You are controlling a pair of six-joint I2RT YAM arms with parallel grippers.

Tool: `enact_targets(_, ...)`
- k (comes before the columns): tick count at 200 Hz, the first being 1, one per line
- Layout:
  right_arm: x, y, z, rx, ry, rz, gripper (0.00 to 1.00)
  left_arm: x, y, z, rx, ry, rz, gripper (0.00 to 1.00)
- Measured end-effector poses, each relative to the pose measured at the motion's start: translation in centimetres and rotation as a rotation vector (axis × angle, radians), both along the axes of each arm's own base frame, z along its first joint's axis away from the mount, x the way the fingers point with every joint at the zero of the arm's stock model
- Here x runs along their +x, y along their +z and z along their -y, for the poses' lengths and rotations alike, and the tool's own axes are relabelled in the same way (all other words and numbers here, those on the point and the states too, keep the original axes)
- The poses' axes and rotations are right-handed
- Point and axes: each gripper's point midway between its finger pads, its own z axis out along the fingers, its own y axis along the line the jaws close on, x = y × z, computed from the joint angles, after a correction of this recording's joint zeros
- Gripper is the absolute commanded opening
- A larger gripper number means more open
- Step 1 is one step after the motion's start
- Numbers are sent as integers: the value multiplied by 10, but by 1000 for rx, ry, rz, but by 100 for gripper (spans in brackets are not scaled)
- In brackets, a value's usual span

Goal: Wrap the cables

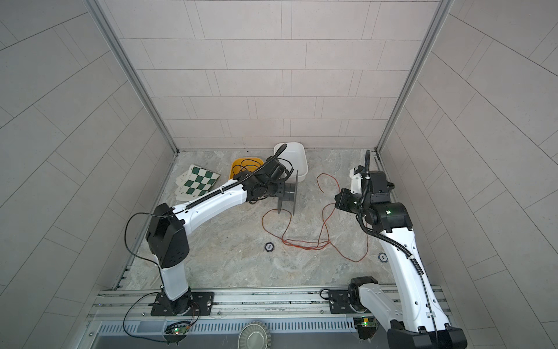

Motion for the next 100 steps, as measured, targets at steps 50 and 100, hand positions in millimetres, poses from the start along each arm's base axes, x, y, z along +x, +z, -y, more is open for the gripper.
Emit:
enact_targets(50, 10, -4, -13, 53, 57, 69, 0, 9, 9, -1, 35, -56, 35, 23)
enact_targets(100, 24, 13, -31, 143, 137, 187, 0, 17, 9, -9, 65, -113, 45, 31)
